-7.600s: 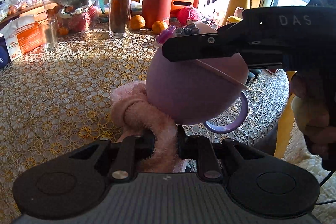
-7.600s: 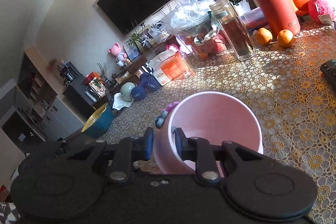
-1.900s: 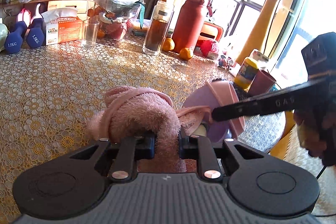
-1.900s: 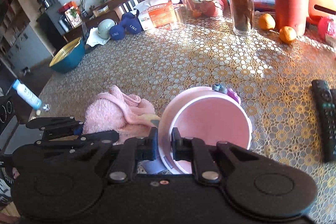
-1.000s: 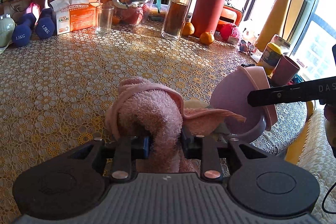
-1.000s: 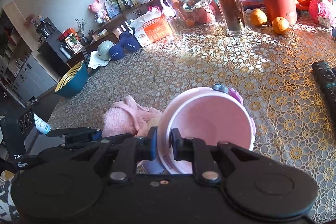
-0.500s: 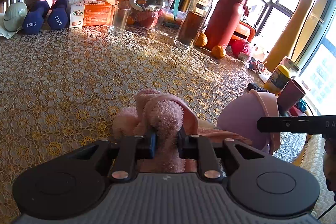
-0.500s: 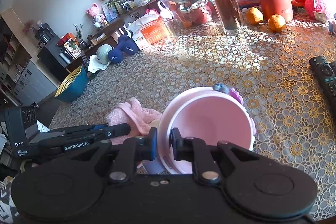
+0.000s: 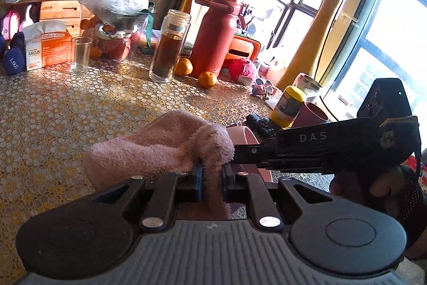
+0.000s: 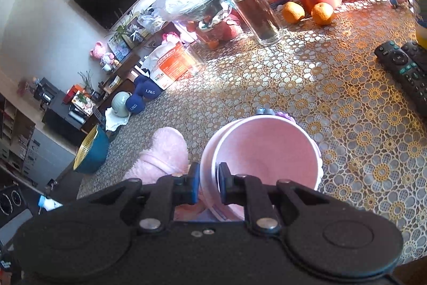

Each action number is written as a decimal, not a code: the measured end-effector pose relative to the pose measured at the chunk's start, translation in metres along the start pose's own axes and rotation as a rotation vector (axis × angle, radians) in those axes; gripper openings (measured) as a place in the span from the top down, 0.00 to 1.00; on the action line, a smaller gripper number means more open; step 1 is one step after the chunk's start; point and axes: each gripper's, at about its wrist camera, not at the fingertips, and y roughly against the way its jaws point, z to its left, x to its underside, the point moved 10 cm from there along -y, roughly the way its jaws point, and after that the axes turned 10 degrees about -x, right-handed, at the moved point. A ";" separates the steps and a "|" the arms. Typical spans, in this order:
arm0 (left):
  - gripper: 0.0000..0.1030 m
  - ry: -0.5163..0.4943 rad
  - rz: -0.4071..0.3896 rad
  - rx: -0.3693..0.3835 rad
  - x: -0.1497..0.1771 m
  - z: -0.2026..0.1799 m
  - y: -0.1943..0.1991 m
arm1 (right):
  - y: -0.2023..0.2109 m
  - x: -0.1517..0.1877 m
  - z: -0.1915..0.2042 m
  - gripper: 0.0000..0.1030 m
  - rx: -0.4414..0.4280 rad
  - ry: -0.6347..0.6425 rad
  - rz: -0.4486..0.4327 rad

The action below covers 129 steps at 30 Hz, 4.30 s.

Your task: Organize objects

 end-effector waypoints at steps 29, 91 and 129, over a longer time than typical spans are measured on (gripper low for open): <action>0.88 0.035 0.088 0.013 0.015 0.008 -0.022 | -0.004 0.003 -0.004 0.83 -0.002 -0.164 -0.061; 0.88 0.089 0.101 -0.080 0.020 0.056 -0.027 | -0.043 0.006 0.024 0.91 0.013 -0.082 -0.003; 0.74 -0.019 0.084 -0.190 0.047 0.083 0.007 | -0.034 0.054 0.059 0.62 0.161 1.218 0.655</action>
